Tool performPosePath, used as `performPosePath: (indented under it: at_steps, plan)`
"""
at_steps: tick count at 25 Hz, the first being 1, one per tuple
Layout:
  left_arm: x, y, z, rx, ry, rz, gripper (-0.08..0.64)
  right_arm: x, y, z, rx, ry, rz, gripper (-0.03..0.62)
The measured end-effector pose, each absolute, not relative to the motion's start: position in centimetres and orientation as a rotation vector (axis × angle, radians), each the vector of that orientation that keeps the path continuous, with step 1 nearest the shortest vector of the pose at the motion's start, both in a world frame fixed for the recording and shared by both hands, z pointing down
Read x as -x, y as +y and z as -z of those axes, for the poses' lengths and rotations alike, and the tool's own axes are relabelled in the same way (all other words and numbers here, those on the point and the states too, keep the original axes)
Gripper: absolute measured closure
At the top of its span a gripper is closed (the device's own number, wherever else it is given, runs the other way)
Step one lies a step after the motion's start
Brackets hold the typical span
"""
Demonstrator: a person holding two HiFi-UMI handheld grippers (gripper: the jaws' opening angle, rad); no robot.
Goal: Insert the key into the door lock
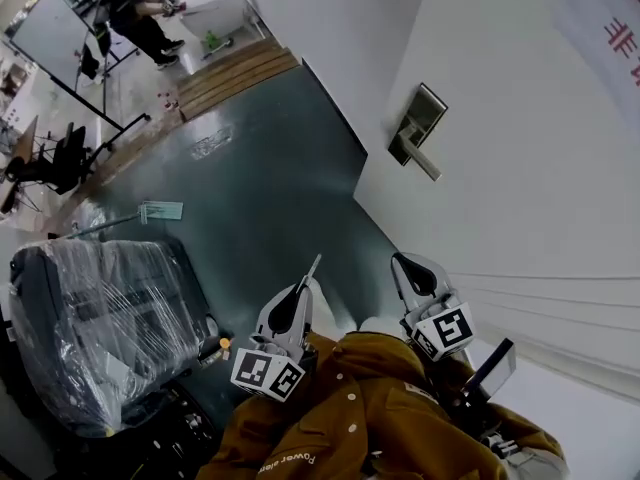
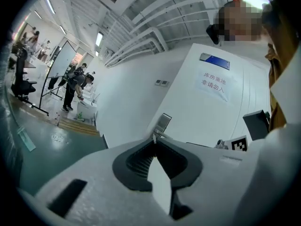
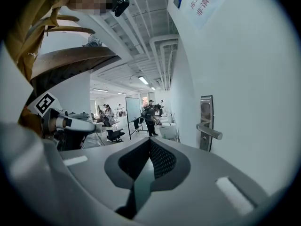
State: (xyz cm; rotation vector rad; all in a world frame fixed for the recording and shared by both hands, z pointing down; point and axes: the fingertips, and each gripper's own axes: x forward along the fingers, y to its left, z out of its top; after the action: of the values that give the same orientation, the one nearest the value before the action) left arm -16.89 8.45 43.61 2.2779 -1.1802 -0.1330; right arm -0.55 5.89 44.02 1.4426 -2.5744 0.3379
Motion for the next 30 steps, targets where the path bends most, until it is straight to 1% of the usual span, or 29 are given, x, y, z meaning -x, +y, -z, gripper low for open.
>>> performPosePath:
  at_steps: [4, 10, 14, 18, 22, 26, 30]
  plan:
    - [17.5, 3.6, -43.6, -2.314, -1.085, 0.128, 0.534, 1.9, 1.8, -43.8, -1.523, -2.534, -0.325, 0.584]
    - [15.9, -0.4, -44.6, -2.28, -0.932, 0.158, 0.534, 2.4, -1.3, -44.2, -1.557, -2.49, -0.325, 0.584]
    - [13.5, -3.5, -46.4, -2.135, -0.807, 0.254, 0.534, 1.1, -3.2, -44.5, -1.573, -2.475, -0.333, 0.584]
    - [11.2, -5.5, -49.0, -2.06, -0.698, 0.254, 0.534, 0.7, -4.2, -45.0, -1.583, -2.479, -0.323, 0.584]
    - [7.2, -8.0, -51.0, -1.968, -0.605, 0.293, 0.534, -1.0, -4.6, -45.3, -1.611, -2.468, -0.314, 0.584]
    - [3.8, -10.5, -54.1, -1.854, -0.535, 0.268, 0.534, -2.3, -5.4, -44.2, -1.631, -2.493, -0.183, 0.584]
    - [1.1, -12.5, -57.0, -1.686, -0.536, 0.258, 0.534, -3.9, -5.6, -44.3, -1.64, -2.461, -0.147, 0.584]
